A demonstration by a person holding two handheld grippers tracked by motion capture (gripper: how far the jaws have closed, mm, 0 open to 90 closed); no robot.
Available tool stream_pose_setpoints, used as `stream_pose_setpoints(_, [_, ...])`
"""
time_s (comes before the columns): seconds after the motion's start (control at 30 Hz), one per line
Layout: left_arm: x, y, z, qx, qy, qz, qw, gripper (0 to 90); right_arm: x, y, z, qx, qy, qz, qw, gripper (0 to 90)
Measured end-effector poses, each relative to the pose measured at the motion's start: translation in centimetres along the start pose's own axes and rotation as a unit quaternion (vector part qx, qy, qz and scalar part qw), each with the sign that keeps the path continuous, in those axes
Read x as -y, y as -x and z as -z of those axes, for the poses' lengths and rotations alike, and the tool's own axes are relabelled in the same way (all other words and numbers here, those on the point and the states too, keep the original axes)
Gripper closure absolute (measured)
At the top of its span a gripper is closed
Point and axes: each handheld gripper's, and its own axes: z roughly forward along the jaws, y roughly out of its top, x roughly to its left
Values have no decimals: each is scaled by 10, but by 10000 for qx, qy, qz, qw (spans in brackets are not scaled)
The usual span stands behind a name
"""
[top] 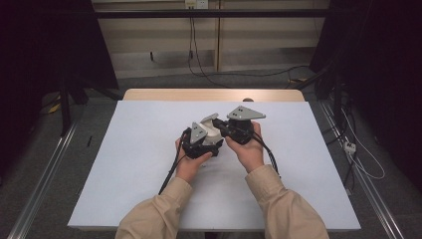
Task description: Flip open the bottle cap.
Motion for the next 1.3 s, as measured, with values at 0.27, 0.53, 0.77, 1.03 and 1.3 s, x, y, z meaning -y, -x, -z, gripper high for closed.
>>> stream_pose_setpoints(0.27, [0, 0, 0, 10, -3, 5, 10000, 187, -1, 1, -2, -19, 16, -5, 10000, 900])
stream_pose_setpoints(0.53, [0, 0, 0, -3, -5, 6, 10000, 187, -7, 2, -3, -44, 63, 9, 10000, 900])
stream_pose_setpoints(0.77, [0, -1, 0, 6, -20, 2, 10000, 187, -8, 2, -6, -59, 81, -5, 9999, 900])
stream_pose_setpoints(1.03, [0, -1, 0, 8, -26, 10, 10000, 187, -11, 1, -9, -67, 69, 60, 9999, 900])
stream_pose_setpoints(1.3, [0, -1, 0, -5, -43, -15, 10000, 187, -14, 1, -13, -76, 65, 95, 9999, 900])
